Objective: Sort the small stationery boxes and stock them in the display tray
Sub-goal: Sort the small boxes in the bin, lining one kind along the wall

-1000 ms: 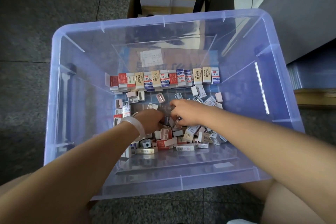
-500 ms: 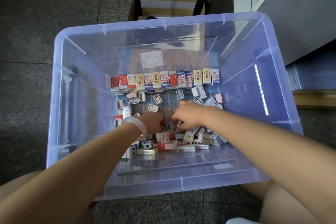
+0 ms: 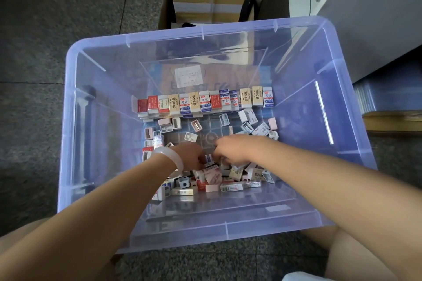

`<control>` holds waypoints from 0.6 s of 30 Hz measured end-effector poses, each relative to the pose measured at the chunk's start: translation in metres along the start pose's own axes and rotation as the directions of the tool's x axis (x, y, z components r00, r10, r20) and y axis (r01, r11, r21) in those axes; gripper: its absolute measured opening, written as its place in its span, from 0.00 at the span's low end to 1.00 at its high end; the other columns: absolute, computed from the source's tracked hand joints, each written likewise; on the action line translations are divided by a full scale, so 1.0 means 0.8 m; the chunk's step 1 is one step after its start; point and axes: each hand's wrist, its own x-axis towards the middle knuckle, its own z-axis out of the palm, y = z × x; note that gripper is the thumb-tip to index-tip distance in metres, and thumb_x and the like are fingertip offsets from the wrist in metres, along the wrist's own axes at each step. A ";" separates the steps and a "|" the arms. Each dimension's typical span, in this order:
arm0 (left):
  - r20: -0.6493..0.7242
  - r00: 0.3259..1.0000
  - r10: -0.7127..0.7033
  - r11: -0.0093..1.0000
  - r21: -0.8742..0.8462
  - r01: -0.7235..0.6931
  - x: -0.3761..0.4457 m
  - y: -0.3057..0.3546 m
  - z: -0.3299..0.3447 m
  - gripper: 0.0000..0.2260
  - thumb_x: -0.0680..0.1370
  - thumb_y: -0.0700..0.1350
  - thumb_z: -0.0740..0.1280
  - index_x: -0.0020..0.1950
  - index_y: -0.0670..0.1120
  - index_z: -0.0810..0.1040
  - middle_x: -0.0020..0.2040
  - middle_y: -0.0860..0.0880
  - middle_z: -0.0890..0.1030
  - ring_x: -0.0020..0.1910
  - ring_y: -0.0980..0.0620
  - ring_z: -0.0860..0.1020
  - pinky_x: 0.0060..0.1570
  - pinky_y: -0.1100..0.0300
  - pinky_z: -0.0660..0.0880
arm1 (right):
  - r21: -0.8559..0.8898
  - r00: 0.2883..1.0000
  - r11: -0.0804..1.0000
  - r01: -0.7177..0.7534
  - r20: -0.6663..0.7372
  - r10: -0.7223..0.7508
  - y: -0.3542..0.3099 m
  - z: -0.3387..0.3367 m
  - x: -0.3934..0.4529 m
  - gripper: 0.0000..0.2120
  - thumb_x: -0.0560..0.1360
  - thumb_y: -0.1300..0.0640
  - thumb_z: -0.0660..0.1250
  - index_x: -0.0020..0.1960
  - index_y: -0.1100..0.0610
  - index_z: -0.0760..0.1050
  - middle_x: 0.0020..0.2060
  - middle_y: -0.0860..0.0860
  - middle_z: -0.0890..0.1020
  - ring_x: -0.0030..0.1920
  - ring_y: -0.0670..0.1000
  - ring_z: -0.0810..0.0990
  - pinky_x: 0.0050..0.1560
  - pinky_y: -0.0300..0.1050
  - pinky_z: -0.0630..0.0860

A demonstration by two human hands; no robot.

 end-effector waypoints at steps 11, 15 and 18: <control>-0.240 0.970 -0.049 0.998 0.019 0.056 -0.001 0.003 0.016 0.10 0.79 0.46 0.62 0.57 0.43 0.77 0.51 0.45 0.80 0.45 0.48 0.79 0.44 0.58 0.77 | -0.062 0.996 0.998 -0.023 -0.087 0.018 -0.009 0.012 -0.001 0.13 0.75 0.67 0.61 0.57 0.60 0.76 0.56 0.57 0.74 0.49 0.57 0.76 0.44 0.49 0.75; -0.337 0.937 0.086 0.996 0.030 -0.081 0.000 0.005 0.014 0.16 0.78 0.43 0.64 0.65 0.43 0.72 0.64 0.44 0.69 0.51 0.45 0.78 0.50 0.52 0.78 | 0.095 0.990 0.995 -0.013 -0.141 0.027 0.007 0.004 -0.011 0.11 0.76 0.64 0.61 0.55 0.59 0.78 0.55 0.55 0.74 0.52 0.55 0.75 0.48 0.47 0.71; -0.327 0.940 0.098 0.995 0.010 -0.101 0.000 0.011 0.014 0.13 0.79 0.43 0.62 0.63 0.42 0.74 0.60 0.43 0.75 0.53 0.45 0.78 0.52 0.54 0.76 | 0.261 0.985 0.965 0.025 -0.170 0.020 0.015 -0.005 -0.018 0.08 0.76 0.59 0.65 0.54 0.55 0.79 0.49 0.49 0.71 0.52 0.51 0.72 0.49 0.42 0.67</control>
